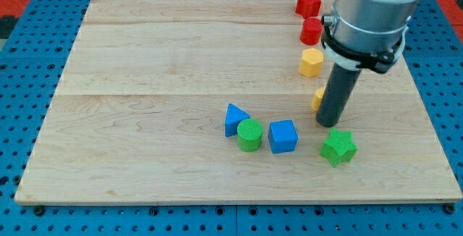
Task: Push the yellow heart below the yellow hexagon
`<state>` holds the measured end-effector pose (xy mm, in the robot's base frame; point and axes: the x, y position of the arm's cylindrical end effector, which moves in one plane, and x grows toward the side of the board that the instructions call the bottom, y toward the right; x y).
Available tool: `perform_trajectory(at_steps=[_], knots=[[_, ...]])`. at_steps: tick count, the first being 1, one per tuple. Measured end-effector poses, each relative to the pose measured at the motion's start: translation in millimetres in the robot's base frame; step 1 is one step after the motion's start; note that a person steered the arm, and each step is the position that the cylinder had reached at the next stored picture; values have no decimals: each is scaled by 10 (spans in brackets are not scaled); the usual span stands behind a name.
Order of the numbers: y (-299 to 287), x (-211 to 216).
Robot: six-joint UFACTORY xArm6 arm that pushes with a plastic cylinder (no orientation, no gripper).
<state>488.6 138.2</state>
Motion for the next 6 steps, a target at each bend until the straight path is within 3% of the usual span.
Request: perform_trajectory(at_steps=[1, 3, 4, 5, 6], knots=[[-55, -205], [605, -104], [255, -370], [14, -267], [475, -95]])
